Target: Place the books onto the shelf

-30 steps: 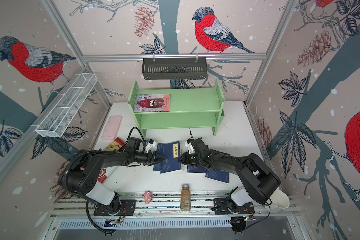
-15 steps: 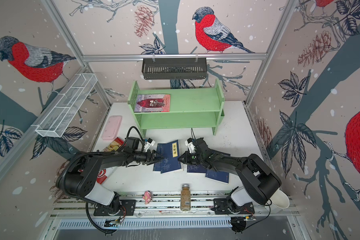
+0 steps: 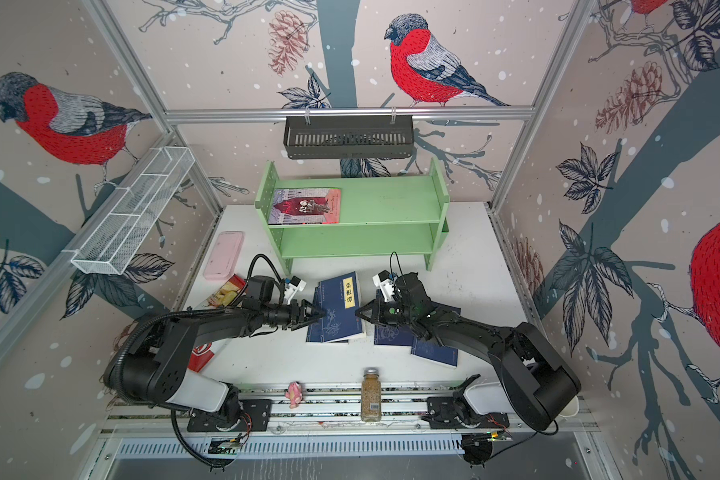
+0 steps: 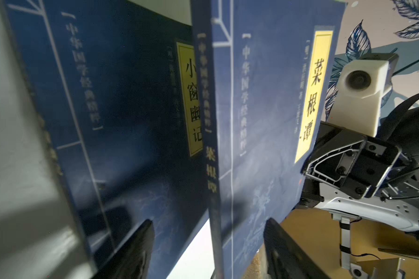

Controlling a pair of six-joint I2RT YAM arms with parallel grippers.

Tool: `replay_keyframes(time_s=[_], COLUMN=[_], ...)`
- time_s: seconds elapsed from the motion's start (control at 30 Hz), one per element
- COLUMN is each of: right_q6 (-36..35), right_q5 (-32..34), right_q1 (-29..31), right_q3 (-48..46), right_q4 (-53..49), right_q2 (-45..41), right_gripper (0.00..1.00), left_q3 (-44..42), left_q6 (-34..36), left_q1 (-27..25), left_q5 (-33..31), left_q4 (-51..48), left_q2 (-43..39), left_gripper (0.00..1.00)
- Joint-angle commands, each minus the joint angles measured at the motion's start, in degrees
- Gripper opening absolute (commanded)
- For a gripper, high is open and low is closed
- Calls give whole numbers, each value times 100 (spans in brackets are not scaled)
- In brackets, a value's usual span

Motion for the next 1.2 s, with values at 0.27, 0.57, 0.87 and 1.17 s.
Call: replay_keyframes(time_s=[0.27,0.57,0.87,1.17], right_q6=[199,322,326,347], right_q5=[-335,-442,-375,347], right_q1=[35,140,180,176], right_q3=[57,95,229,290], right_q4=[529,673,585,-79], right_q2=[24,29,113,-412], right_gripper=[4,4,16,58], left_q3=[-75,-119,-62,262], left_q6=[-916,-1110,-1172,-896], left_q1=[12,6,20,232], left_q5=[826,842,856,924], left_q4=[1238,1433,1188,303], left_q2=[-56,-432,-965,-1531], left_gripper=[70,58,4,0])
